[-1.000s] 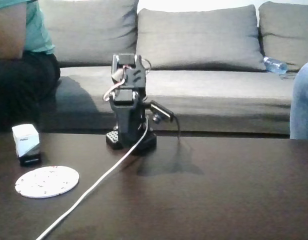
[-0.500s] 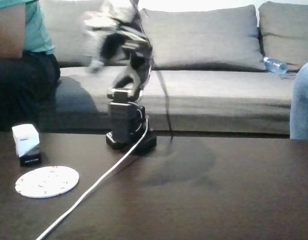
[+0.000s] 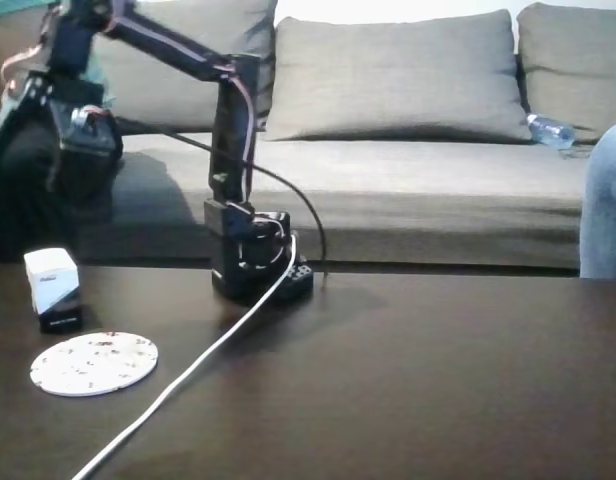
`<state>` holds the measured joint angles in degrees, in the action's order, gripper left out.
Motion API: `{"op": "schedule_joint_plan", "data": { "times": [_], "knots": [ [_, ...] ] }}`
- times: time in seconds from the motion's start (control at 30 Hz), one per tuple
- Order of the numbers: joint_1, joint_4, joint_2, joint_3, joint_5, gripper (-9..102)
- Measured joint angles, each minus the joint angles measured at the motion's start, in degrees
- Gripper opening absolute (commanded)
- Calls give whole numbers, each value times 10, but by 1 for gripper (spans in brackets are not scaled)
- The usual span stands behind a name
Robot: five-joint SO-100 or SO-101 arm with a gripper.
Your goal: Grasp a servo box and put it on the zirlivani.
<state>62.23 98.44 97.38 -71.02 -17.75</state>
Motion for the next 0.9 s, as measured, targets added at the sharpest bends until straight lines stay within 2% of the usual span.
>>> {"op": "schedule_joint_plan", "data": {
  "times": [0.17, 0.6, 0.9],
  "knots": [
    [42, -3, -4, -29, -32, 37],
    [97, -144, -8, -229, -34, 37],
    [96, -171, -8, -278, -34, 37]
  ]
}}
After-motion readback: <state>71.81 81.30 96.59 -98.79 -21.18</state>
